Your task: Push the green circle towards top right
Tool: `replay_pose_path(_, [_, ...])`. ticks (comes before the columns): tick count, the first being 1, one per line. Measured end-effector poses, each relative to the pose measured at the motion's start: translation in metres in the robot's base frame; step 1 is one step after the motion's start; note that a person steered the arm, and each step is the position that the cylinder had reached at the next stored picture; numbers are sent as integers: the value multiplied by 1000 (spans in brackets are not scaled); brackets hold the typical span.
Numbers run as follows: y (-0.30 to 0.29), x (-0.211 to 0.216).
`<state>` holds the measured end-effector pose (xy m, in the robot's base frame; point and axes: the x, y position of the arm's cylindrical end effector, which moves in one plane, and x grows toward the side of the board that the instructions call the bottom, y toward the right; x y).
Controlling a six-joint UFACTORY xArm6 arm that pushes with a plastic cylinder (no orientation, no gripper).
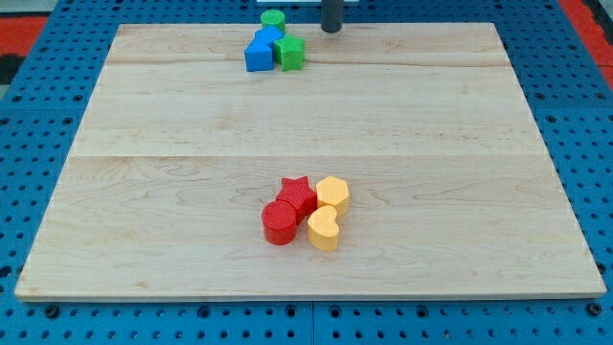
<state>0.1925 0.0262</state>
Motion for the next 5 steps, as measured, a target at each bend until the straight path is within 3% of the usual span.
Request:
replay_pose_path(2, [-35,2])
replay_pose_path(4, [22,1])
replay_pose_path(5, [56,33])
